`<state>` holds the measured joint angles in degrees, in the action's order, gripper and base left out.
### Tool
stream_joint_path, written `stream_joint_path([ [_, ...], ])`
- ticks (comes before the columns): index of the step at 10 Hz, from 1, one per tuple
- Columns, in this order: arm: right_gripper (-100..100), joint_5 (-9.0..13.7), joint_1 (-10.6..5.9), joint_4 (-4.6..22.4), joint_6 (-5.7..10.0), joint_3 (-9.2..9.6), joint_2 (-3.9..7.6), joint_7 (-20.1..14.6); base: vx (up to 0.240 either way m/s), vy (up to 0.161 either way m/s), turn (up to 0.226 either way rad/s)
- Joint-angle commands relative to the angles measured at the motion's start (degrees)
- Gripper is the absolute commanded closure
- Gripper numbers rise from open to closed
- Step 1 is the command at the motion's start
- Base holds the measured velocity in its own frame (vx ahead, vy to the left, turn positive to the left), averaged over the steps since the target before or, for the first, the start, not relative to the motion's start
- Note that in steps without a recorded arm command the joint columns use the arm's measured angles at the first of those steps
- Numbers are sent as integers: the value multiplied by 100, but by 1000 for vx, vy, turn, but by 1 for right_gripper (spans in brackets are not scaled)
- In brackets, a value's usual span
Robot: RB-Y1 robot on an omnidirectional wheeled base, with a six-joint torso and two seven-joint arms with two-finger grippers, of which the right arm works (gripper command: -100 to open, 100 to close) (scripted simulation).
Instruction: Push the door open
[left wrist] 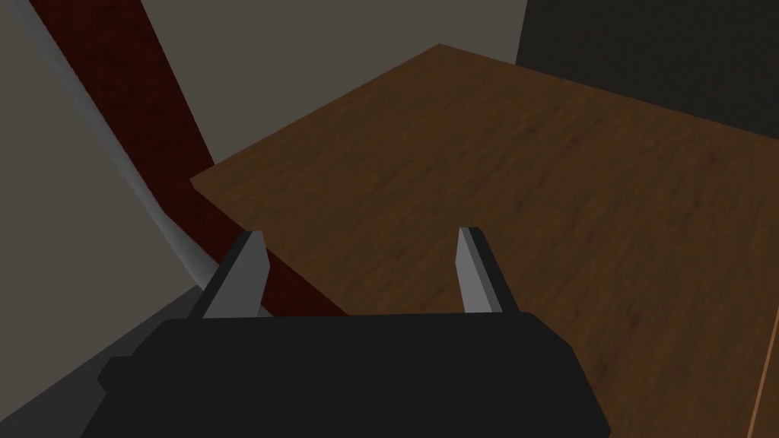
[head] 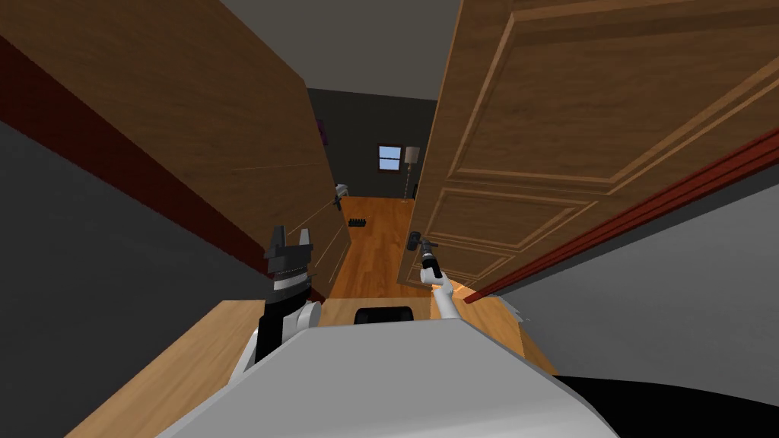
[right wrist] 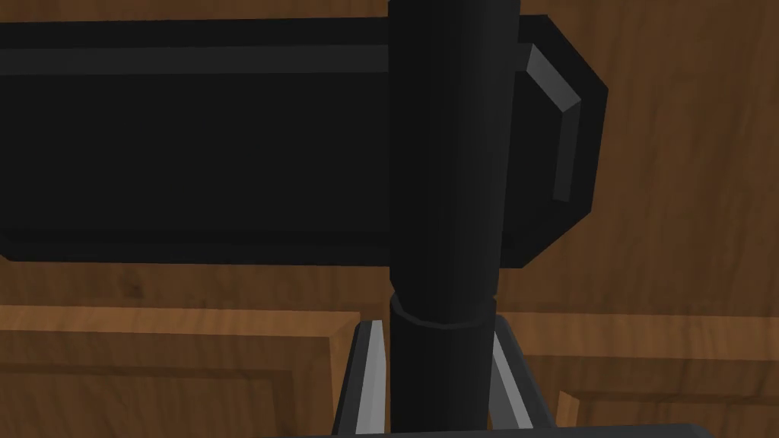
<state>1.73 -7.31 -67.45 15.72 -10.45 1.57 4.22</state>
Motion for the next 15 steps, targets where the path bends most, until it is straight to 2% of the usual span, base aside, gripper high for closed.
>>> stream_joint_path([
  [1,100,15,-97,153,133,-158,83,35,73,35,-142],
  [3,100,45,-94,148,128,-326,125,63,126,66,-24],
  [6,100,68,-92,144,125,-456,141,84,119,70,-60],
  [8,100,99,-89,139,121,-629,146,113,158,53,-64],
  [12,100,136,-85,133,115,-837,121,148,137,76,-61],
  [15,100,177,-81,127,110,-1062,56,185,169,81,-100],
])
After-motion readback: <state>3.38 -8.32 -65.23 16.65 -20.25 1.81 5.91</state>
